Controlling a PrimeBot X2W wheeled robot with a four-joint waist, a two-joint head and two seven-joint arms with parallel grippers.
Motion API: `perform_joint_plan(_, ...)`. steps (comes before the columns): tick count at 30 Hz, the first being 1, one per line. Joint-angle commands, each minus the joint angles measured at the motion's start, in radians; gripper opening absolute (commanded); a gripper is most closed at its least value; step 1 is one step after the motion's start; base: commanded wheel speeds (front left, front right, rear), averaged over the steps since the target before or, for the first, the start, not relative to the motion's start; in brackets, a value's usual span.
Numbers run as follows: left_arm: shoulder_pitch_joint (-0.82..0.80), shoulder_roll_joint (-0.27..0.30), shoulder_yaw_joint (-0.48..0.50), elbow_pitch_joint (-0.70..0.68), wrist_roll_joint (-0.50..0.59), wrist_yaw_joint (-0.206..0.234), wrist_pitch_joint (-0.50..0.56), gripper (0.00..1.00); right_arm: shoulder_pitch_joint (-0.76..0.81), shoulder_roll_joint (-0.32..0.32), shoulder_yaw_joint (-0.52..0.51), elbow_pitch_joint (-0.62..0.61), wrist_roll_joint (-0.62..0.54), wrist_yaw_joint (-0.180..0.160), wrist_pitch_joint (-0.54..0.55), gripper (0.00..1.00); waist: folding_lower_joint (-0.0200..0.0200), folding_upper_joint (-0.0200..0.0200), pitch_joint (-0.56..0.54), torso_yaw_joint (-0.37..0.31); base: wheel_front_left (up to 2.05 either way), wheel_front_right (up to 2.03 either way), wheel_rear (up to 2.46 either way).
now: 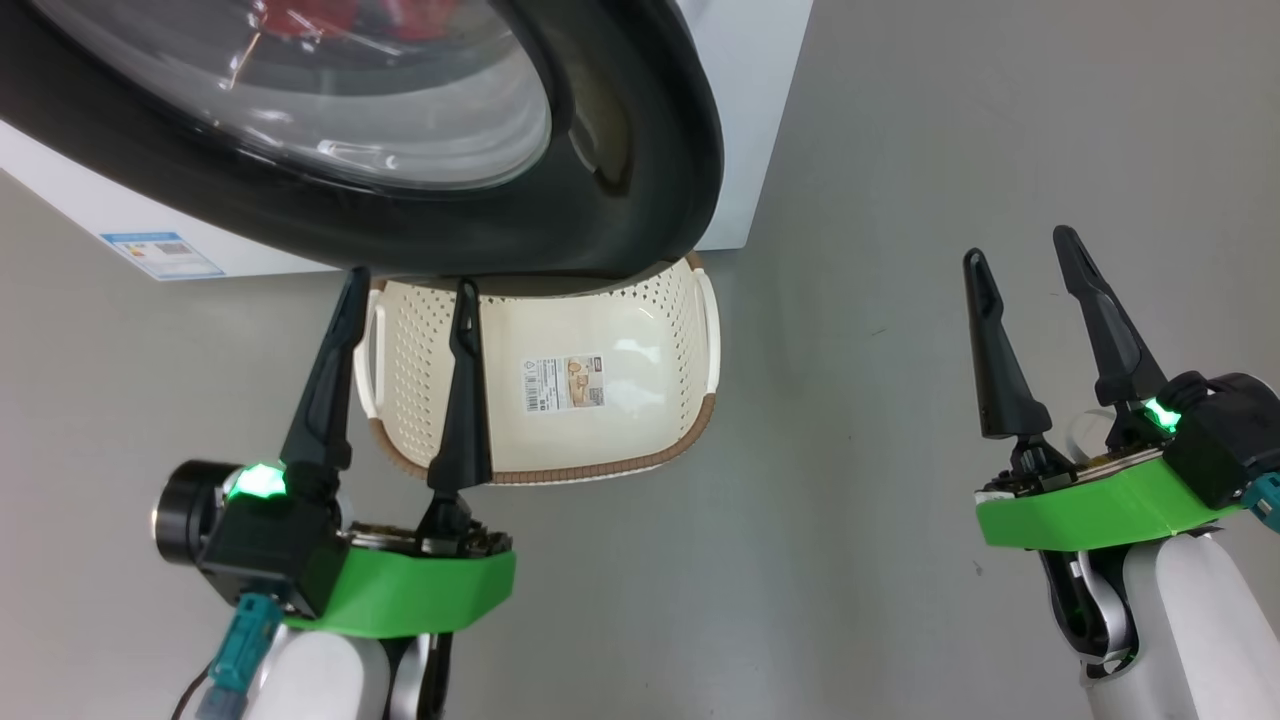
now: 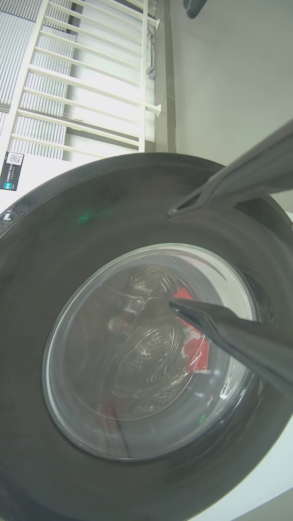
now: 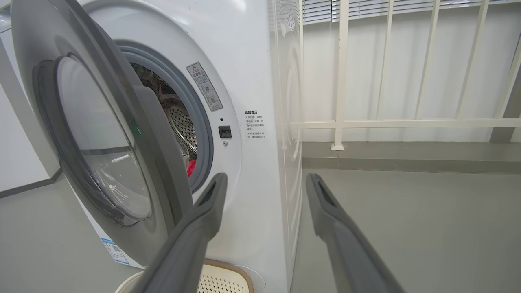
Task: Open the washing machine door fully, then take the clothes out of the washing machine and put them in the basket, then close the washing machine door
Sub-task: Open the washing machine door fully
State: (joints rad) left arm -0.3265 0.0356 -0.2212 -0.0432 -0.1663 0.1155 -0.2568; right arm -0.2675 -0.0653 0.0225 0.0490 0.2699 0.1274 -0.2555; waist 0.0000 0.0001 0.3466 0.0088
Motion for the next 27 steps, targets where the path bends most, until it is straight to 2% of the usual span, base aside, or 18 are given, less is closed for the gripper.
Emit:
perform_joint_plan(1, 0.012, 0.015, 0.035, -0.031, 0.014, 0.007, -0.005, 1.0, 0.012, 0.004, 0.028, -0.035, -0.015, 0.003, -0.006, 1.0, 0.0, -0.0001, 0.001, 0.0, 0.0, 0.0, 0.0)
perform_joint_plan(17, 0.017, 0.015, 0.033, -0.026, 0.009, 0.012, -0.005, 1.0, 0.007, 0.013, 0.03, -0.042, -0.011, 0.003, -0.006, 1.0, 0.0, -0.0001, 0.002, 0.005, 0.0, 0.0, 0.0)
perform_joint_plan(18, 0.016, 0.015, 0.034, -0.027, 0.009, 0.013, -0.005, 1.0, 0.007, 0.013, 0.031, -0.037, -0.002, 0.003, -0.006, 0.84, 0.0, -0.0001, 0.003, 0.005, 0.0, 0.0, 0.0)
perform_joint_plan(19, 0.016, 0.015, 0.034, -0.027, 0.008, 0.014, -0.005, 1.0, 0.005, 0.014, 0.03, -0.035, 0.004, 0.003, -0.006, 0.47, 0.0, -0.0001, 0.003, 0.005, 0.0, 0.0, 0.0)
perform_joint_plan(20, 0.016, 0.015, 0.032, -0.028, 0.006, 0.015, -0.005, 1.0, 0.002, 0.014, 0.037, -0.029, 0.005, 0.003, -0.006, 0.27, 0.0, -0.0001, 0.004, 0.006, 0.0, 0.0, 0.0)
perform_joint_plan(21, 0.016, 0.015, 0.029, -0.03, 0.004, 0.015, -0.005, 1.0, -0.002, 0.014, 0.042, -0.024, 0.012, 0.003, -0.006, 0.01, 0.0, -0.0001, 0.004, 0.006, 0.0, 0.0, 0.0)
perform_joint_plan(24, 0.014, 0.015, 0.022, -0.035, 0.001, 0.018, -0.005, 1.0, -0.024, 0.014, 0.049, -0.008, 0.085, 0.003, -0.006, 0.0, 0.0, -0.0001, 0.005, 0.005, 0.0, 0.0, 0.0)
perform_joint_plan(27, 0.011, 0.015, 0.015, -0.044, 0.001, 0.021, -0.005, 1.0, -0.058, 0.015, 0.071, 0.019, 0.244, 0.003, -0.006, 0.0, 0.0, -0.0001, 0.006, 0.005, 0.0, 0.0, 0.0)
